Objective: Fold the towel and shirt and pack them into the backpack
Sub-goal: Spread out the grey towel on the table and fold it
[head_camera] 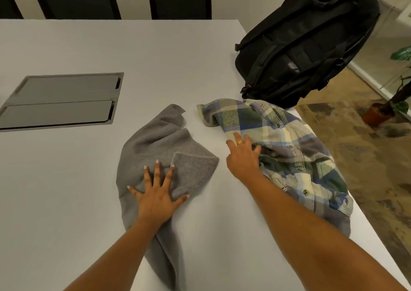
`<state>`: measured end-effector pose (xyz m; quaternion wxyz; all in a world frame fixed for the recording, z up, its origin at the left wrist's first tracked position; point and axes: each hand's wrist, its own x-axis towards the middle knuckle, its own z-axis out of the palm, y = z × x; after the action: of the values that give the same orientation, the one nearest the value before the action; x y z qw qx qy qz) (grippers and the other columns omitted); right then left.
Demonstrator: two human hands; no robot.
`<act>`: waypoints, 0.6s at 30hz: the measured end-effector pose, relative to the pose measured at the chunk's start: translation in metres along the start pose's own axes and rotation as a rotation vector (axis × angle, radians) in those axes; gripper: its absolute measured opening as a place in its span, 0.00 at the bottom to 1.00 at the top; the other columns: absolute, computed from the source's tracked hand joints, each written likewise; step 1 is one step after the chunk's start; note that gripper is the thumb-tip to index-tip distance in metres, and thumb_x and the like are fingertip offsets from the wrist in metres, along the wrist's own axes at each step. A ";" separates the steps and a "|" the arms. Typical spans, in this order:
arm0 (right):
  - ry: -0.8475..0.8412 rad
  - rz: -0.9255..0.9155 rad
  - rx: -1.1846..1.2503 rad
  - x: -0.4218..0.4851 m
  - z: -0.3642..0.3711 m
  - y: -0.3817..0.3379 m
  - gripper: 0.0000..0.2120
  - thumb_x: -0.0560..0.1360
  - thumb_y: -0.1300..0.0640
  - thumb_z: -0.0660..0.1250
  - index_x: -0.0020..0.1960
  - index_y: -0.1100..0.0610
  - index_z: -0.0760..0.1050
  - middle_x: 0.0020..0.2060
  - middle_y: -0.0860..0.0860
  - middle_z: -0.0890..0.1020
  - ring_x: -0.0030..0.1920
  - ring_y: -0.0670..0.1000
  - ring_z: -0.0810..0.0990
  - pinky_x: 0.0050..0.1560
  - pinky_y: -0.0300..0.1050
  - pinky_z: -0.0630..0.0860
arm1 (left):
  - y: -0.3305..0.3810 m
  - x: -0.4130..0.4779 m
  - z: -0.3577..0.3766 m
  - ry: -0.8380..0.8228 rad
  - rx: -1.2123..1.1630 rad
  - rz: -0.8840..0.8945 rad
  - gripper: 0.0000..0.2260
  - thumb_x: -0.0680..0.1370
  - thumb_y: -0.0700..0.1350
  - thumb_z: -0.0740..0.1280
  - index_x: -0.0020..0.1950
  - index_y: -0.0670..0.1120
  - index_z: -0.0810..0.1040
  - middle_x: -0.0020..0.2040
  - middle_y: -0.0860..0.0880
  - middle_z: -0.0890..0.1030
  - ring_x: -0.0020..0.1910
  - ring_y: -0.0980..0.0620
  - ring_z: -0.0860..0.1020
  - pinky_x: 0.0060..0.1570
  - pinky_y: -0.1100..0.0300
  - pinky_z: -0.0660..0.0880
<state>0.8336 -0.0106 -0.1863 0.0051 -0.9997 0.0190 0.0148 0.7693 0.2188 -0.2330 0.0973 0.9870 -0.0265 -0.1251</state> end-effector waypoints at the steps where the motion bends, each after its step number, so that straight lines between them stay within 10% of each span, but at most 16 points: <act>1: -0.030 -0.027 0.001 0.010 0.000 0.000 0.22 0.78 0.56 0.57 0.71 0.51 0.60 0.75 0.53 0.56 0.74 0.58 0.52 0.67 0.66 0.55 | 0.001 0.007 -0.003 -0.019 0.003 -0.013 0.50 0.54 0.81 0.32 0.70 0.58 0.29 0.73 0.51 0.29 0.73 0.41 0.32 0.61 0.25 0.42; 6: -0.222 -0.035 -0.007 0.050 0.006 0.016 0.27 0.79 0.52 0.57 0.76 0.48 0.51 0.77 0.52 0.47 0.75 0.60 0.43 0.67 0.72 0.49 | 0.004 0.038 -0.010 -0.299 0.114 0.002 0.45 0.65 0.77 0.53 0.72 0.62 0.32 0.74 0.50 0.30 0.72 0.38 0.30 0.61 0.23 0.48; 18: -0.432 0.275 0.050 0.054 0.033 0.096 0.34 0.78 0.56 0.60 0.76 0.45 0.44 0.76 0.52 0.40 0.75 0.59 0.41 0.65 0.76 0.54 | -0.024 0.082 -0.047 -0.552 0.373 0.383 0.40 0.72 0.61 0.65 0.70 0.69 0.37 0.75 0.55 0.32 0.72 0.40 0.30 0.63 0.25 0.52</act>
<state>0.8826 -0.1077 -0.2219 0.0318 -0.9609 0.1538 0.2282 0.8612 0.2447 -0.2127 -0.0730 0.8942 -0.2577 -0.3586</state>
